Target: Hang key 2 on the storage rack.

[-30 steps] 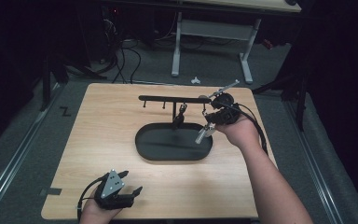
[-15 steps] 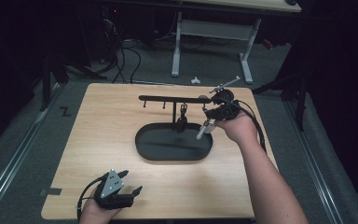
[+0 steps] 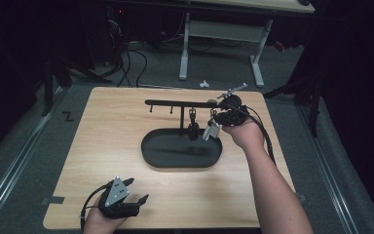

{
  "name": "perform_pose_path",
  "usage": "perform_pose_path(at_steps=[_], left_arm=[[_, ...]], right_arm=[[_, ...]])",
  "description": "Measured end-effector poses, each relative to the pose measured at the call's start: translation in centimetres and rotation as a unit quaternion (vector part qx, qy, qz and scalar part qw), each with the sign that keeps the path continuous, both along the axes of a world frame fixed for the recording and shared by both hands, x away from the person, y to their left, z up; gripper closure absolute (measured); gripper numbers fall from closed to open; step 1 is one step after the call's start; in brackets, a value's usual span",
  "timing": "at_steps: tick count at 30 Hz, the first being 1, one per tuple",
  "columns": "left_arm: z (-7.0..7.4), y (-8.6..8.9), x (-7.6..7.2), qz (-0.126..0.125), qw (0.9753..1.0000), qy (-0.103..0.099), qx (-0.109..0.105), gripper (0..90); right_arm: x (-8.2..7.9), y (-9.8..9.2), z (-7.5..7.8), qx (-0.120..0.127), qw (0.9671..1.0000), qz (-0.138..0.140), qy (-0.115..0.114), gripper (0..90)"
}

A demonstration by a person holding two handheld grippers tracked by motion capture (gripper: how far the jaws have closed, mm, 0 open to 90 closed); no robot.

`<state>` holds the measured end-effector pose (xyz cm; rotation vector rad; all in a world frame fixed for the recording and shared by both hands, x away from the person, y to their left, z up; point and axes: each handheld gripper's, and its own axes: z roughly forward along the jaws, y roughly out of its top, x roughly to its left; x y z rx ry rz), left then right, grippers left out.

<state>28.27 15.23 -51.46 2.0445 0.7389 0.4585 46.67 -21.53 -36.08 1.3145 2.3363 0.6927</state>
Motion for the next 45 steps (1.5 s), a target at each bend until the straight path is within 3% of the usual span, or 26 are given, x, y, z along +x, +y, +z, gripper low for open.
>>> perform_pose_path(at_steps=[2,13,16,24,29,32,37,43,45], left_arm=[[0.0,0.0,0.0,0.000,1.0000,0.001,0.001,25.2],[-0.3,-0.1,0.1,0.002,0.9999,0.006,0.009,25.2],[-0.3,-0.1,0.2,0.001,0.9999,0.007,0.012,25.1],[-0.5,-0.2,0.4,0.003,0.9999,0.012,0.010,25.1],[-0.6,-0.2,0.5,0.004,0.9998,0.015,0.013,25.2],[-0.7,-0.2,0.5,0.003,0.9998,0.013,0.013,25.2],[-0.8,-0.3,0.7,0.001,0.9998,0.012,0.014,25.1],[-0.9,-0.2,0.8,0.005,0.9998,0.014,0.010,24.4],[-1.0,-0.2,0.9,0.006,0.9998,0.015,0.010,24.0]], right_arm=[[0.0,-0.2,-0.6,-0.007,0.9999,-0.008,0.003,72.7],[-1.0,-1.5,-3.9,0.003,0.9990,-0.036,0.026,51.9],[-1.5,-1.6,-5.1,0.000,0.9988,-0.031,0.037,47.6],[-3.7,-1.4,-7.4,0.011,0.9997,-0.005,0.021,38.8],[-5.3,-1.4,-8.7,0.011,0.9999,0.006,0.005,35.0],[-6.3,-1.7,-9.4,0.014,0.9997,0.007,-0.021,36.4],[-8.2,-2.4,-10.8,0.040,0.9982,-0.006,-0.044,33.0],[-11.5,-3.2,-13.0,0.044,0.9955,-0.004,-0.084,26.5],[-12.7,-3.4,-13.8,0.030,0.9943,-0.004,-0.102,25.3]])
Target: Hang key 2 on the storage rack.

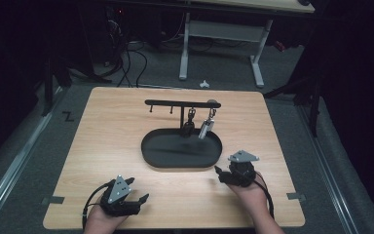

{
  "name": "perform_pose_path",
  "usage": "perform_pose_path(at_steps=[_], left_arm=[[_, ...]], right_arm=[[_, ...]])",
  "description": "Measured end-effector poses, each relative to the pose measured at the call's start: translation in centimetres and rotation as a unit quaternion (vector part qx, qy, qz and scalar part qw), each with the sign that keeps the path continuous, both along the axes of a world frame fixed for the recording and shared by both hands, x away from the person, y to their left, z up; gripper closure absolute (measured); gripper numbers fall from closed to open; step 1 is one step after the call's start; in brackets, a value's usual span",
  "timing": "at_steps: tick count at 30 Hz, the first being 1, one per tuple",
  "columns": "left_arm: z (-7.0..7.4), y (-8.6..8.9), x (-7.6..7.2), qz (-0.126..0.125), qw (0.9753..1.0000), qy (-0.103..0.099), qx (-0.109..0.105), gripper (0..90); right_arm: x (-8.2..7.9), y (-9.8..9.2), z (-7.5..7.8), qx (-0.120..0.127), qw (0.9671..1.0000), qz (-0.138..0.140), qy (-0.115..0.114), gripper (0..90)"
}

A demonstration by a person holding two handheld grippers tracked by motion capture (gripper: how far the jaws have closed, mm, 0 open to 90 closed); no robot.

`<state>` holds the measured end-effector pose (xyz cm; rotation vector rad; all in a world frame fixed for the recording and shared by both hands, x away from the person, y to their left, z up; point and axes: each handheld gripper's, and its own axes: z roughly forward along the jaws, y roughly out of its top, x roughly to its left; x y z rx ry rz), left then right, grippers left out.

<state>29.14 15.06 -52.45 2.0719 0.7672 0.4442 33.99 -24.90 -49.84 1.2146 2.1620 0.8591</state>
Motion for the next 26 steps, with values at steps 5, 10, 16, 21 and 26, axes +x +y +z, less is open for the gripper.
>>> perform_pose_path(at_steps=[5,10,16,21,26], left_arm=[[-0.2,0.0,0.2,0.008,0.9999,0.007,0.000,21.6],[-0.1,0.3,0.5,0.026,0.9995,0.018,-0.008,19.8],[0.2,0.1,0.5,0.026,0.9994,0.018,-0.010,19.3],[0.3,-0.1,0.4,0.013,0.9998,0.012,-0.005,19.8],[0.3,0.0,0.4,0.005,1.0000,0.006,-0.003,19.4]], right_arm=[[-2.6,-1.6,-1.4,0.040,0.9988,0.024,0.016,17.0],[-5.6,-4.0,-1.7,0.079,0.9969,0.002,-0.001,10.7],[-6.8,-6.6,-1.6,0.073,0.9964,-0.040,-0.014,8.8],[-6.8,-6.4,-2.2,0.068,0.9972,-0.031,-0.003,11.5],[-6.6,-5.9,-2.5,0.058,0.9981,-0.021,-0.002,14.3]])
